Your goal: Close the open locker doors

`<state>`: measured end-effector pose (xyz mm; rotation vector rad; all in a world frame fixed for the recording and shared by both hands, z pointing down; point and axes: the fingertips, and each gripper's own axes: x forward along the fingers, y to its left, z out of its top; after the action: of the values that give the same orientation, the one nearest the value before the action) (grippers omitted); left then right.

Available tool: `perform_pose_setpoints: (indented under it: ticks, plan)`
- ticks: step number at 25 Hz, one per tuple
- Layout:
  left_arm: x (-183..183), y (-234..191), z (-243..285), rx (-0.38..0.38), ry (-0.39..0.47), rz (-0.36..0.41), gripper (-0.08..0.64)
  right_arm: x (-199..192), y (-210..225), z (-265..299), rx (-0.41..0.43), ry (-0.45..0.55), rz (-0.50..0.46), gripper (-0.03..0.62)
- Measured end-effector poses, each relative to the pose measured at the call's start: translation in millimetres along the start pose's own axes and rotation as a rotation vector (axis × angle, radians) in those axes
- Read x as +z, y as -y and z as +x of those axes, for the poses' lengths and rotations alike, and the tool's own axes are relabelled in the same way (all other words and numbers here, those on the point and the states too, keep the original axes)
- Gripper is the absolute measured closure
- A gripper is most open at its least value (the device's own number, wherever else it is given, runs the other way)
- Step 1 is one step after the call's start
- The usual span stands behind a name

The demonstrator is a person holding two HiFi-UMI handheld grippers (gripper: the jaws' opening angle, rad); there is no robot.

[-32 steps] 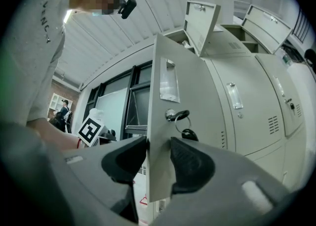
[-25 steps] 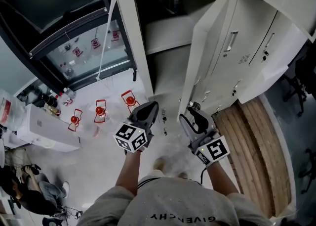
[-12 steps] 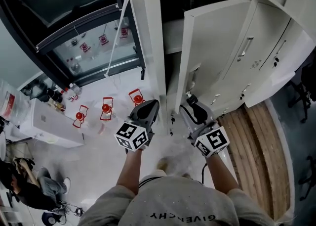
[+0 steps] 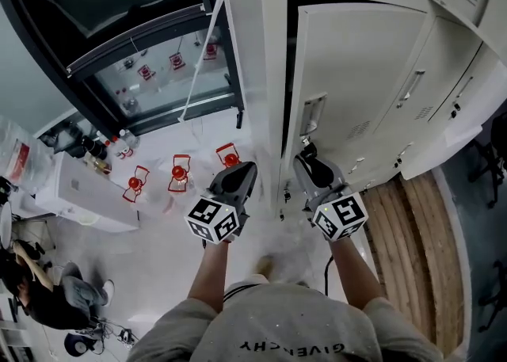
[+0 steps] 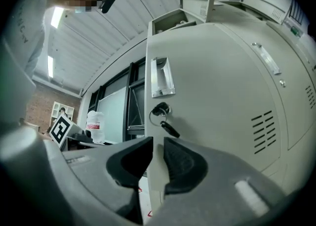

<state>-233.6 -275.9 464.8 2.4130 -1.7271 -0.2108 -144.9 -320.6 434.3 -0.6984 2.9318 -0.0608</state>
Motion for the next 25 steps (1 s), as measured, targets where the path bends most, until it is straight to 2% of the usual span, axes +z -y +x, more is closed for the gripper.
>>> perform_pose_setpoints:
  ticks: [16,25]
  plan:
    - [1.0,-19.2,-5.2,0.022,-0.006,-0.004,0.563,-11.1,15.0,35.4,-0.017,-0.026,0.005,0.551]
    - [6.8,-13.7,-0.5,0.020,0.003,0.000,0.563,-11.1,13.3,32.6,0.022,-0.039,0.002,0.545]
